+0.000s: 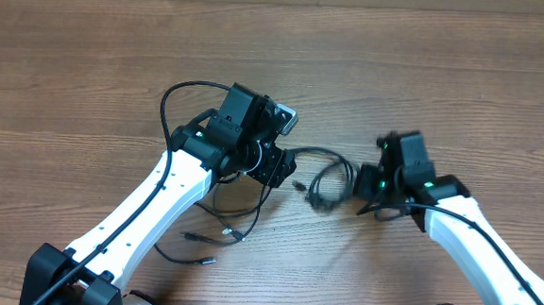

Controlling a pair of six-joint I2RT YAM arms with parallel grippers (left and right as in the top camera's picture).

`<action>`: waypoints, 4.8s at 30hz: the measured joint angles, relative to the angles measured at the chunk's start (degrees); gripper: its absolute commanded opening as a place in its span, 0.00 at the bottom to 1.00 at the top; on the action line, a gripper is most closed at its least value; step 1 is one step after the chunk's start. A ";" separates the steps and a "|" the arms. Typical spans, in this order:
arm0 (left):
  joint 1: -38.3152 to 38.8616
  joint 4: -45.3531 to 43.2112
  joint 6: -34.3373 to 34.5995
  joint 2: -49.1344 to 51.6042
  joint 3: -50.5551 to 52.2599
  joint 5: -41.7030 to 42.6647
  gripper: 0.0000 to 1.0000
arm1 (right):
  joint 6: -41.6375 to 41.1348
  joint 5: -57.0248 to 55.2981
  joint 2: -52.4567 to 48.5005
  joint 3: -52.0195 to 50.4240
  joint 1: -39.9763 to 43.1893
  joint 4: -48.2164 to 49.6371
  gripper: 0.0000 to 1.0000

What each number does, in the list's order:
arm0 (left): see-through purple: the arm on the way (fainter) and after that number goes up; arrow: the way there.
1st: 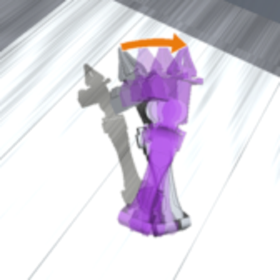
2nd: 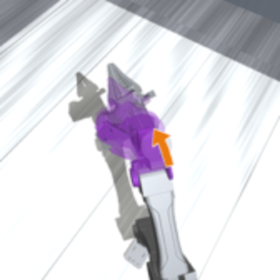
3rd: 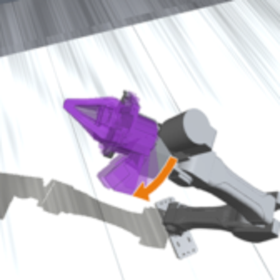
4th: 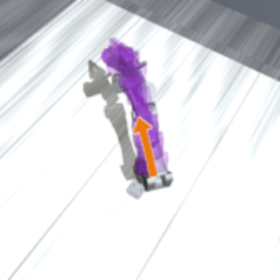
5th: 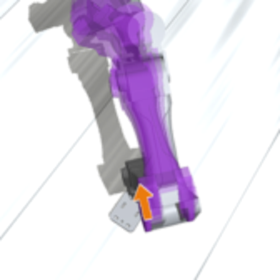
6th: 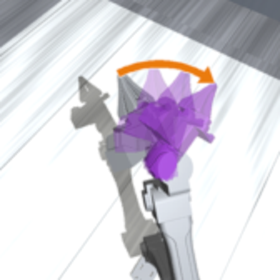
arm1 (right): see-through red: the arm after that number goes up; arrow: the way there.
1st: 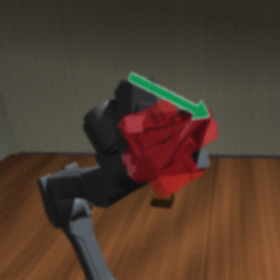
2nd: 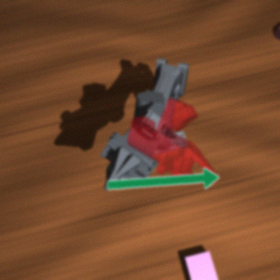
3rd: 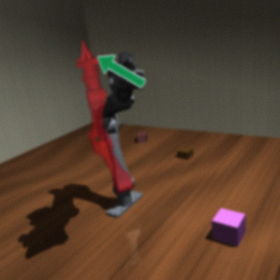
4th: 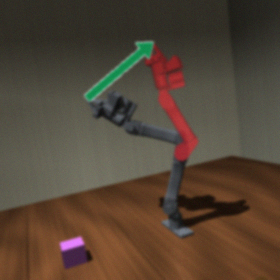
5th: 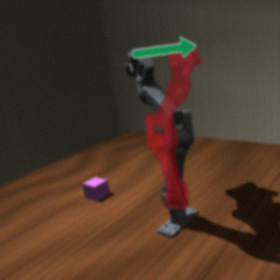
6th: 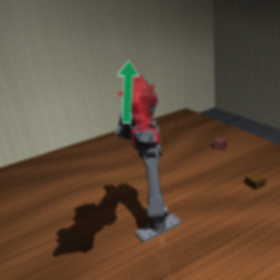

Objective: Untangle cables

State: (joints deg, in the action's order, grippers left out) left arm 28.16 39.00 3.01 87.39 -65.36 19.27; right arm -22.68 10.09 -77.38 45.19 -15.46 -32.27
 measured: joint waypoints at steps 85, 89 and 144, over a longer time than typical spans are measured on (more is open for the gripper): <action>-2.67 -3.37 2.40 0.00 0.00 11.19 0.61 | -0.59 -6.67 -7.96 3.21 5.68 -8.98 0.45; -2.67 -3.34 2.40 0.00 0.00 11.19 0.61 | -0.02 -7.21 -8.13 3.21 5.70 -8.39 0.41; -2.67 -2.80 2.40 0.00 0.00 11.19 0.60 | 10.29 9.22 -12.79 -4.28 5.73 2.93 0.37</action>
State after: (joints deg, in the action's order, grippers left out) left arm 25.50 36.21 5.41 87.39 -65.36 30.46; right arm -12.38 19.31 -90.17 40.91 -9.74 -29.34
